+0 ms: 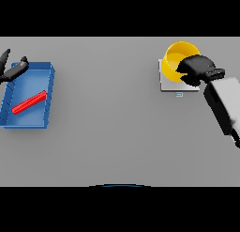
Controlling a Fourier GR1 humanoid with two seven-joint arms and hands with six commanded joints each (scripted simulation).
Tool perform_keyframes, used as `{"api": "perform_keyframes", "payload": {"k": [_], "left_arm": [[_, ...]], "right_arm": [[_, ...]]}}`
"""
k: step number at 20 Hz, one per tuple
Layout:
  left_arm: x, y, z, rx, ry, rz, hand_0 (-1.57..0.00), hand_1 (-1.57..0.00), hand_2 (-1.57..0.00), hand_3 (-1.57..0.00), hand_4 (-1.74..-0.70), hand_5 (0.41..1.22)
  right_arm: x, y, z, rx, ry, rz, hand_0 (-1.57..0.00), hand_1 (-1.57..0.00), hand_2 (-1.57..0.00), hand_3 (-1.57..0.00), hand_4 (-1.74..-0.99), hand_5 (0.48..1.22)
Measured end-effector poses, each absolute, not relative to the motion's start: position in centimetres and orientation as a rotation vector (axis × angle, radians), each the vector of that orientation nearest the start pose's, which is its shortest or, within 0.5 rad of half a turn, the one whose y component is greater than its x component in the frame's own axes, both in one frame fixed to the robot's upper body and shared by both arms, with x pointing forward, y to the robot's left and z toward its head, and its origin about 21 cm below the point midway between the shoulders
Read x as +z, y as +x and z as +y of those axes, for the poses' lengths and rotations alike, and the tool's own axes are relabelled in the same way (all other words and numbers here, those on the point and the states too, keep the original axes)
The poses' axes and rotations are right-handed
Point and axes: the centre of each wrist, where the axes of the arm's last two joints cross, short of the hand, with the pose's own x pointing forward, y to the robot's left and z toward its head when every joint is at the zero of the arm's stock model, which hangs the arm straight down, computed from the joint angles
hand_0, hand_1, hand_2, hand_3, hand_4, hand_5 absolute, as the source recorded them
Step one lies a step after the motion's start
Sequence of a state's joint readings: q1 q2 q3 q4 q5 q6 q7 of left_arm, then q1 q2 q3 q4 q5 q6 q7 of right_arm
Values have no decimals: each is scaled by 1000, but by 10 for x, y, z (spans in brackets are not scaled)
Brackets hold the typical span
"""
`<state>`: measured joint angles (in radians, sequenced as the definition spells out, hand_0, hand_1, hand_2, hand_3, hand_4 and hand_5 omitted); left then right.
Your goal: Pick up the red beaker and tilt it to pour out 1 green nut into yellow bowl. Pick up the yellow bowl and place it on the metallic measuring scale.
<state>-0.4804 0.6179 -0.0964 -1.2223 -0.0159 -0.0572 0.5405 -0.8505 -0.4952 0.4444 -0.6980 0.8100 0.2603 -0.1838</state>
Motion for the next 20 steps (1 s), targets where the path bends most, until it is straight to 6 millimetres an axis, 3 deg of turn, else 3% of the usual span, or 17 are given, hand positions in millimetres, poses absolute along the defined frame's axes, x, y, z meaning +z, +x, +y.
{"api": "perform_keyframes", "payload": {"k": [1,3,4,5,8,11,15,20], "left_arm": [[115,356,337,-431,551,-1092,1,1,1,1,-844,783],[117,355,336,-435,550,-1100,1,1,1,1,-838,779],[121,356,338,-436,556,-1100,1,1,1,1,-836,775],[117,357,335,-438,550,-1089,1,1,1,1,-837,773],[115,355,334,-437,556,-1095,1,1,1,1,-835,768],[116,353,340,-420,550,-1099,1,1,1,1,-837,760],[119,357,333,-434,545,-1102,1,1,1,1,-835,752],[119,357,334,-434,555,-1100,1,1,1,1,-833,760]], "right_arm": [[82,427,-266,1651,-720,-1094,-1571,-1571,-1374,-1448,-1741,1221],[78,426,-265,1640,-715,-1094,-1565,-1496,-1437,-1249,-1741,1221],[82,428,-264,1635,-716,-1093,-1558,-1428,-1343,-1110,-1682,1221],[82,427,-265,1639,-713,-1086,-1471,-1285,-1178,-959,-1632,1145],[84,429,-265,1594,-684,-1074,-946,-811,-708,-576,-1535,965],[84,428,-267,1567,-652,-1058,-484,-459,-376,-318,-1485,863],[82,429,-267,1596,-655,-1043,-198,-194,-153,-131,-1435,817],[83,429,-266,1613,-667,-994,-64,-63,-50,-42,-1390,779]]}}
